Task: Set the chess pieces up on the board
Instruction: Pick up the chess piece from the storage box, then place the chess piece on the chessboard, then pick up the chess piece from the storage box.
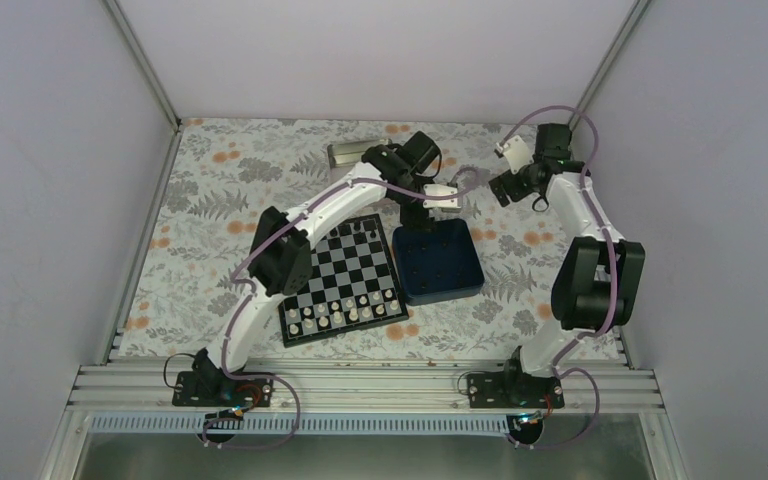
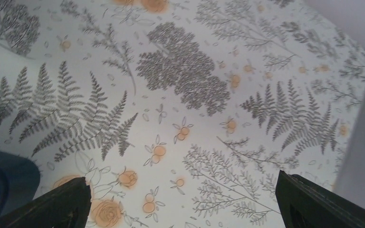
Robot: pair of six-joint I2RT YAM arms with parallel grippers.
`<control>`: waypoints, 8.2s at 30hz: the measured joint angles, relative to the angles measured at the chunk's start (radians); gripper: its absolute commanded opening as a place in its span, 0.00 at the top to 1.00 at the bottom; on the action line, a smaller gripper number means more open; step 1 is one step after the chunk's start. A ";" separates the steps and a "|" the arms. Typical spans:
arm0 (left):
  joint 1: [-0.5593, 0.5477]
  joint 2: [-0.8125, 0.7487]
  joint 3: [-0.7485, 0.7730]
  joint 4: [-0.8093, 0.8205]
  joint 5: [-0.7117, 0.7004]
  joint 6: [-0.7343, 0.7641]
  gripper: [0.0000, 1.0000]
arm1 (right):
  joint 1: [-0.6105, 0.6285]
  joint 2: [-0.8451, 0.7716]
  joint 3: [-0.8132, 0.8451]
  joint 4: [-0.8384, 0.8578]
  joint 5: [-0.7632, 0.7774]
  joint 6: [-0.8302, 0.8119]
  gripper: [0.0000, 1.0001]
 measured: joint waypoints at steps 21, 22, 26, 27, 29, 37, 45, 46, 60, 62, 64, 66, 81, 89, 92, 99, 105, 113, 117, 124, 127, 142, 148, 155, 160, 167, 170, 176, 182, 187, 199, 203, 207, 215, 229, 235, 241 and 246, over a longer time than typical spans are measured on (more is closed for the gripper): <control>-0.060 -0.009 -0.206 0.069 -0.140 0.012 0.44 | -0.015 -0.042 -0.001 0.045 -0.047 0.037 0.00; -0.060 -0.009 -0.206 0.078 -0.148 0.012 0.44 | -0.015 -0.042 -0.001 0.045 -0.050 0.037 0.00; -0.059 -0.008 -0.207 0.106 -0.173 0.009 0.44 | -0.015 -0.042 -0.004 0.044 -0.056 0.036 0.00; -0.060 -0.008 -0.207 0.113 -0.179 0.009 0.44 | -0.015 -0.042 -0.006 0.045 -0.057 0.035 0.00; -0.060 -0.006 -0.207 0.119 -0.186 0.009 0.44 | -0.015 -0.042 -0.012 0.045 -0.058 0.034 0.00; -0.060 0.060 -0.162 0.108 -0.187 0.010 0.44 | -0.014 -0.042 -0.016 0.041 -0.066 0.032 0.00; -0.060 0.071 -0.151 0.099 -0.188 0.010 0.49 | -0.014 -0.042 -0.016 0.040 -0.077 0.030 0.00; -0.060 0.071 -0.150 0.100 -0.188 0.010 0.51 | -0.014 -0.042 -0.016 0.040 -0.078 0.030 0.00; -0.060 0.071 -0.150 0.089 -0.187 0.013 0.53 | -0.011 -0.042 -0.017 0.025 -0.081 0.021 0.00; -0.060 0.071 -0.149 0.089 -0.187 0.013 0.53 | -0.007 -0.042 -0.017 0.022 -0.081 0.019 0.00; -0.060 0.071 -0.149 0.089 -0.187 0.013 0.52 | -0.006 -0.042 -0.017 0.021 -0.082 0.016 0.00; -0.060 0.071 -0.149 0.089 -0.187 0.013 0.52 | -0.006 -0.042 -0.017 0.019 -0.082 0.012 0.00; -0.063 0.129 -0.085 0.058 -0.185 0.014 0.59 | -0.005 -0.039 -0.018 0.002 -0.084 0.004 0.00; -0.064 0.129 -0.082 0.051 -0.185 0.016 0.74 | 0.000 -0.026 -0.019 -0.001 -0.084 0.003 0.00; -0.064 0.129 -0.080 0.047 -0.185 0.015 0.82 | 0.000 -0.026 -0.020 -0.002 -0.084 0.003 0.00; -0.065 0.129 -0.076 0.043 -0.185 0.016 0.88 | 0.001 -0.026 -0.020 -0.005 -0.084 0.003 0.00; -0.071 0.125 -0.071 0.043 -0.184 0.013 0.90 | 0.001 -0.026 -0.020 -0.006 -0.084 0.003 0.00; -0.066 0.011 -0.073 0.021 -0.201 0.008 0.92 | 0.006 -0.026 -0.020 -0.009 -0.081 0.003 0.00; -0.038 -0.176 -0.175 0.043 -0.223 0.001 0.91 | 0.006 -0.026 -0.020 -0.009 -0.077 0.003 0.00; 0.209 -0.571 -0.623 0.169 -0.261 -0.031 0.91 | 0.006 -0.026 -0.020 -0.018 -0.071 0.003 0.00; 0.359 -0.679 -0.829 0.209 -0.279 -0.041 0.91 | 0.006 -0.026 -0.019 -0.026 -0.072 0.003 0.00; 0.607 -0.795 -1.189 0.366 -0.219 -0.040 0.91 | 0.013 0.006 -0.002 -0.066 -0.084 0.003 0.00; 0.622 -0.754 -1.214 0.393 -0.195 -0.039 0.91 | 0.013 0.019 -0.002 -0.068 -0.084 0.003 0.00; 0.624 -0.744 -1.244 0.413 -0.190 -0.037 0.91 | 0.013 0.036 -0.002 -0.069 -0.082 0.003 0.00; 0.624 -0.724 -1.274 0.423 -0.184 -0.037 0.91 | 0.013 0.036 -0.002 -0.069 -0.080 0.003 0.00; 0.625 -0.703 -1.284 0.427 -0.180 -0.037 0.91 | 0.013 0.037 -0.002 -0.070 -0.079 0.003 0.00; 0.625 -0.702 -1.284 0.427 -0.180 -0.036 0.91 | 0.013 0.037 -0.002 -0.070 -0.079 0.003 0.00; 0.625 -0.700 -1.284 0.427 -0.180 -0.036 0.90 | 0.013 0.037 -0.002 -0.070 -0.079 0.003 0.00; 0.625 -0.693 -1.284 0.426 -0.180 -0.035 0.90 | 0.013 0.037 -0.002 -0.070 -0.078 0.003 0.00; 0.625 -0.693 -1.284 0.426 -0.180 -0.035 0.90 | 0.013 0.037 -0.002 -0.070 -0.073 0.002 0.00; 0.625 -0.693 -1.284 0.416 -0.180 -0.030 0.82 | 0.013 0.040 -0.002 -0.070 -0.061 0.001 0.00; 0.625 -0.693 -1.283 0.415 -0.180 -0.028 0.79 | 0.013 0.043 -0.002 -0.070 -0.061 -0.002 0.00; 0.625 -0.693 -1.282 0.414 -0.181 -0.028 0.77 | 0.014 0.047 -0.002 -0.071 -0.061 -0.005 0.00; 0.625 -0.702 -1.257 0.376 -0.190 -0.022 0.76 | 0.014 0.049 -0.003 -0.071 -0.061 -0.006 0.00; 0.375 -0.727 -0.701 0.152 -0.307 -0.019 0.29 | 0.019 0.049 -0.003 -0.070 -0.049 -0.012 0.00; 0.139 -0.490 -0.374 0.105 -0.253 -0.034 0.26 | 0.019 0.050 -0.010 -0.068 -0.049 -0.015 0.00; 0.023 -0.248 -0.187 0.089 -0.184 -0.043 0.26 | 0.019 0.058 -0.017 -0.067 -0.042 -0.016 0.00; -0.018 -0.097 -0.104 0.091 -0.137 -0.052 0.26 | 0.019 0.064 -0.018 -0.068 -0.042 -0.016 0.00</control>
